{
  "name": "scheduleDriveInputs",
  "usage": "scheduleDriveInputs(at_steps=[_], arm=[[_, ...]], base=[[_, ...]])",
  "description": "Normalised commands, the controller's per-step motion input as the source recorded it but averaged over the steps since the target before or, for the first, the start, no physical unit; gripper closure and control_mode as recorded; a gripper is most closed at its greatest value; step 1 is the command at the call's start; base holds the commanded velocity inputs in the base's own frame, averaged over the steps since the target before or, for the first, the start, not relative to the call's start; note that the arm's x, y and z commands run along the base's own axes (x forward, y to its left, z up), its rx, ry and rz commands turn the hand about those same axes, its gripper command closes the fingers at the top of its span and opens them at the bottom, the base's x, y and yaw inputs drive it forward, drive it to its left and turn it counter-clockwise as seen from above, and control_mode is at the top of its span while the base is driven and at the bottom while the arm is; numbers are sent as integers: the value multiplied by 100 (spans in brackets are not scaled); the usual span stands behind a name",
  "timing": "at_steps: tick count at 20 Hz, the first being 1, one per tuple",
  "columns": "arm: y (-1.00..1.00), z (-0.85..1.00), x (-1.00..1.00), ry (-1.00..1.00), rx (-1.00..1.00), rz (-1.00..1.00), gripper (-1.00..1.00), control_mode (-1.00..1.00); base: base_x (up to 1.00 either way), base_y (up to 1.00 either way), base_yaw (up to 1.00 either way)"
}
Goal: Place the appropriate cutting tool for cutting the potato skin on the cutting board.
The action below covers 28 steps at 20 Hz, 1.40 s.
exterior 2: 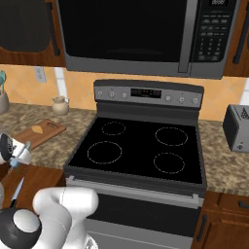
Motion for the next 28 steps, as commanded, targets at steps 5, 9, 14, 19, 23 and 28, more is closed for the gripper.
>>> scheduleDriveInputs(at_steps=[5, 9, 14, 19, 23, 28], arm=[[23, 61, 89, -1, 1, 11, 100, -100], [61, 0, 84, 2, 0, 16, 100, -100], [63, -9, 38, 1, 0, 23, 100, -100], [17, -10, 28, 3, -2, 24, 100, -100], [0, -47, 31, 8, -12, 26, 100, -100], [6, -34, 21, 1, -11, 21, 100, -100]], base=[[0, 0, 0], [0, 0, 0], [0, 0, 0], [0, 0, 0], [0, 0, 0], [0, 0, 0]])
